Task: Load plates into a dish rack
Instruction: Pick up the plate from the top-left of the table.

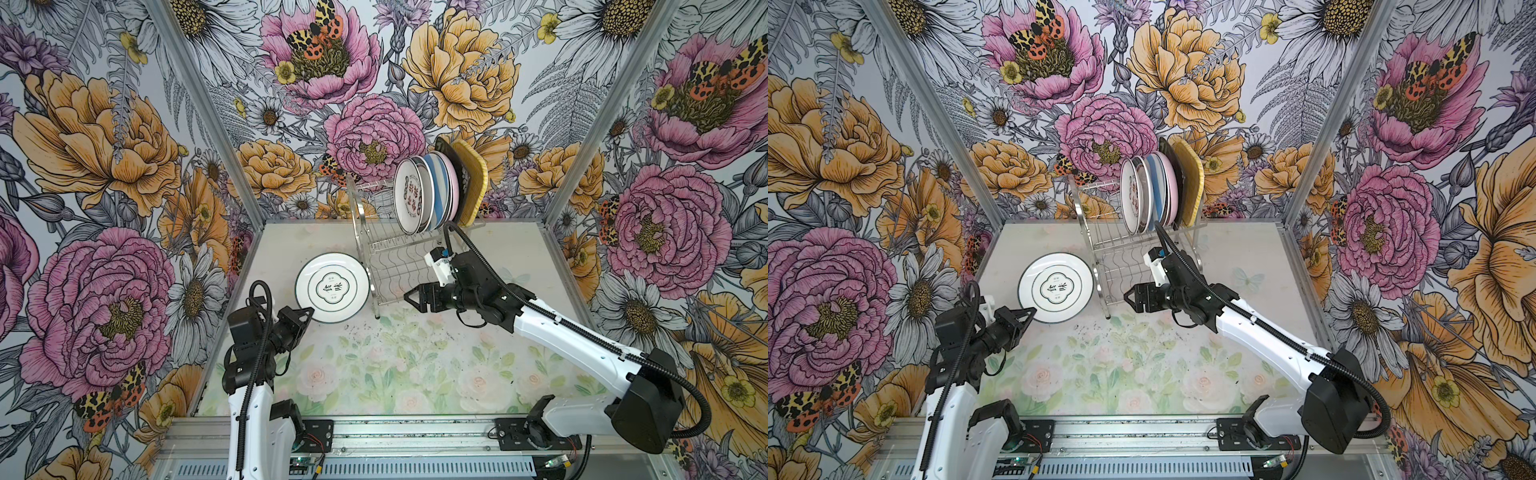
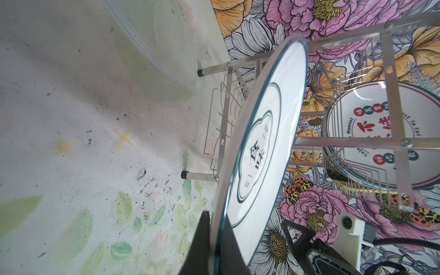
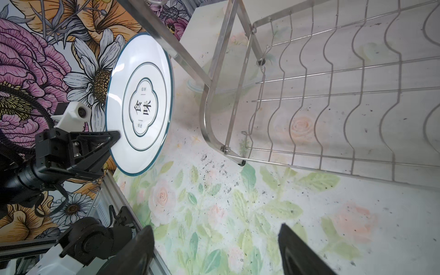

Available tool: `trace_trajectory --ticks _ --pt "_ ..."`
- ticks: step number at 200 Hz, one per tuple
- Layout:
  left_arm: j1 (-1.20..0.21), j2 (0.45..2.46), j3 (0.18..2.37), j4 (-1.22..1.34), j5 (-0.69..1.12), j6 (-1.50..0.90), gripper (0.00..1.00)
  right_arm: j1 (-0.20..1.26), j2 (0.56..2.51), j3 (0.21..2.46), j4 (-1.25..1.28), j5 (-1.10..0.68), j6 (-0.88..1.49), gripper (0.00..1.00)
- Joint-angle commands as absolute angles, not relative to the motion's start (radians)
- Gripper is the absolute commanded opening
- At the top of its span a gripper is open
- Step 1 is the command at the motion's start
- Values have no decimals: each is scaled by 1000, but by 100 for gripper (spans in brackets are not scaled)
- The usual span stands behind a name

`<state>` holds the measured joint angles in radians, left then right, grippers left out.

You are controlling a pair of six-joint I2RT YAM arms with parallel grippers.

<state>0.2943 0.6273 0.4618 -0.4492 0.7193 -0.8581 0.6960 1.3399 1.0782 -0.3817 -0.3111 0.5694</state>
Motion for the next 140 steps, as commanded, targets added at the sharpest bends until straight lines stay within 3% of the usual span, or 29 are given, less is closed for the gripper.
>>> trace_trajectory --ticks 1,140 --pt "267 595 454 -443 774 -844 0 723 1354 1091 -302 -300 601 83" --pt "99 562 434 -469 841 -800 0 788 1465 1105 -129 -361 694 83"
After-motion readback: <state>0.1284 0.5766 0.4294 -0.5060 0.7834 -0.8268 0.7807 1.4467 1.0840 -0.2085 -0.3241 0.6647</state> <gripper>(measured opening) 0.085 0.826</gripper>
